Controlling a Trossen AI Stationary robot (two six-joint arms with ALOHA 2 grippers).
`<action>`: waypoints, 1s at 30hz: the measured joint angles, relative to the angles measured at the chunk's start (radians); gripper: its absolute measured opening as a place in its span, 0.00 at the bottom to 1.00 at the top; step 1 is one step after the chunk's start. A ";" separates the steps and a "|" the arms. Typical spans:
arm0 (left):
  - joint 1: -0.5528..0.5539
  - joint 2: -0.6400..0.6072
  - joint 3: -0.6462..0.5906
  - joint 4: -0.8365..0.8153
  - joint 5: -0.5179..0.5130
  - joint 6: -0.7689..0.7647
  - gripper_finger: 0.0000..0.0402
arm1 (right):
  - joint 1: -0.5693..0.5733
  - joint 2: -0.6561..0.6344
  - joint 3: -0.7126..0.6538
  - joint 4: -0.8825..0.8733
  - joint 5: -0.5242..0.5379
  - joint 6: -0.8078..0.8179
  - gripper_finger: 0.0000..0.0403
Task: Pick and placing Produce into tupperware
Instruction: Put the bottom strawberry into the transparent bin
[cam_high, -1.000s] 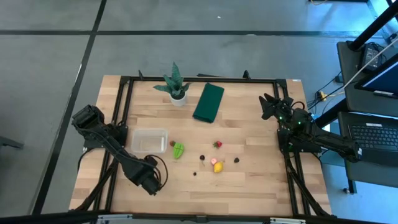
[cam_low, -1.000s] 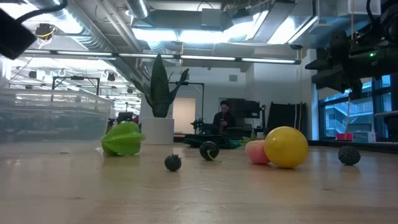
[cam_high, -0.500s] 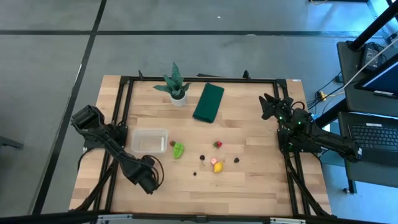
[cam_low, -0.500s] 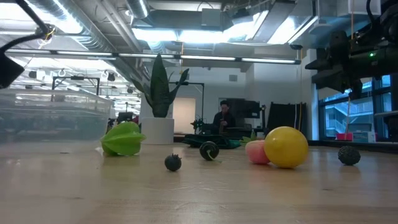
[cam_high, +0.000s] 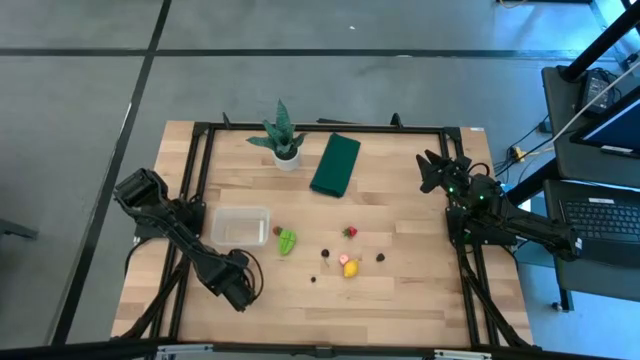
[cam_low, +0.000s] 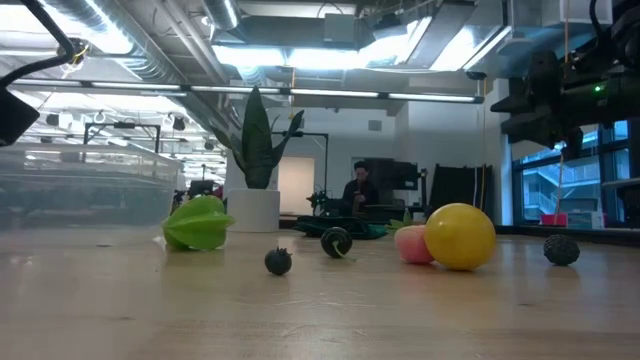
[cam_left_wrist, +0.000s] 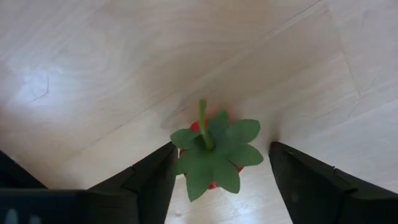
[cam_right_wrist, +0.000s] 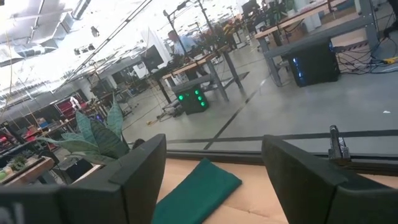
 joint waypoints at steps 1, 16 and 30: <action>0.003 0.000 0.000 0.000 0.000 0.007 0.58 | 0.000 0.000 0.000 0.000 0.000 -0.003 0.66; 0.017 0.002 -0.001 -0.008 -0.011 0.028 0.34 | 0.000 0.000 0.000 0.000 0.000 -0.012 0.66; 0.018 0.002 -0.002 -0.011 -0.012 0.028 0.33 | 0.000 0.000 0.000 0.000 0.000 -0.029 0.66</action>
